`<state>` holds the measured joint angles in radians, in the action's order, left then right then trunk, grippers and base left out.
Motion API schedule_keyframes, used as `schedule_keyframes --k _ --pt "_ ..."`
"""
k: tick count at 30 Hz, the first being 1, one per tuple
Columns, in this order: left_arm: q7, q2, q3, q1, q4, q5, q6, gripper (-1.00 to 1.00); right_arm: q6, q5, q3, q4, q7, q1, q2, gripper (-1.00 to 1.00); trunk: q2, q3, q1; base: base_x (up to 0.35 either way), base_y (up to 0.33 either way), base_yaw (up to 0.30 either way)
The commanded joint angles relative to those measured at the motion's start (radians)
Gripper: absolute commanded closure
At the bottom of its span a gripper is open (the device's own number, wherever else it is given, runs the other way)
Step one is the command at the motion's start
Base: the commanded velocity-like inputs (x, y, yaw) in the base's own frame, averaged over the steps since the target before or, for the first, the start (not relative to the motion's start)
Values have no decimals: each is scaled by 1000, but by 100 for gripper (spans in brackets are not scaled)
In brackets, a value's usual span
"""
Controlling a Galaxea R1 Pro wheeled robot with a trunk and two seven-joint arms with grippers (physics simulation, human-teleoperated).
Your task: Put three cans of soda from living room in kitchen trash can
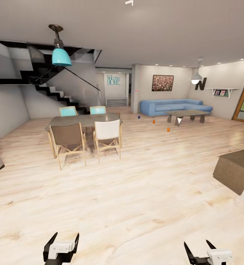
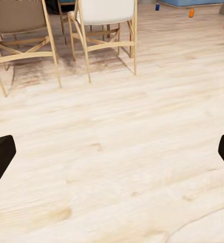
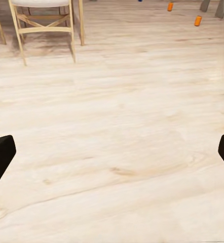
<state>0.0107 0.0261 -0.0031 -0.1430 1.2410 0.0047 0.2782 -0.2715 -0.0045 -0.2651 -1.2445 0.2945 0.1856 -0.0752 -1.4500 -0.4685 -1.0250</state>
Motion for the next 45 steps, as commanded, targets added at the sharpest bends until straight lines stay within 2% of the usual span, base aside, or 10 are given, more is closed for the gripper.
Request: schedule_keyframes --k 1,45 --pt "0 0 0 0 0 0 0 -100 0 0 0 0 0 0 0 -100 0 0 0 8 156 -218" --pt "3 0 0 -1 -1 -4 0 -100 0 -2 -6 4 0 0 0 -100 0 17 0 1 295 -233"
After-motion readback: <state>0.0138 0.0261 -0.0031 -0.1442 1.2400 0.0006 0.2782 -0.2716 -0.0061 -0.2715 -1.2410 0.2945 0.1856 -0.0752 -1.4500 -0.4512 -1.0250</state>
